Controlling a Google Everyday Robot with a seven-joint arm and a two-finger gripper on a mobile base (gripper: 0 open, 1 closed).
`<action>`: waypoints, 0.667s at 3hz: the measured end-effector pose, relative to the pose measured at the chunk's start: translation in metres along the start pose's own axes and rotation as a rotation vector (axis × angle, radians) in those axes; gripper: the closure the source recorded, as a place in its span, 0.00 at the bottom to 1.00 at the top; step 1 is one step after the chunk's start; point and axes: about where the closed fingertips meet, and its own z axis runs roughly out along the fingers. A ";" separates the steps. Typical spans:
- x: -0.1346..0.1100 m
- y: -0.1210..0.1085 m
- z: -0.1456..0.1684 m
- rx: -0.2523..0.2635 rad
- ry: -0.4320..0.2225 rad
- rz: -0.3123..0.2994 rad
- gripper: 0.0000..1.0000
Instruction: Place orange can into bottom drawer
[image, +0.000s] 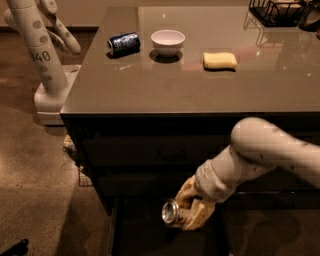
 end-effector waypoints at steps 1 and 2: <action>0.036 0.012 0.067 0.012 -0.076 0.139 1.00; 0.045 -0.004 0.077 0.077 -0.078 0.157 1.00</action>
Offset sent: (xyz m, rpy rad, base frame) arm -0.0168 0.0084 -0.0715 0.0546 0.0844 -0.1146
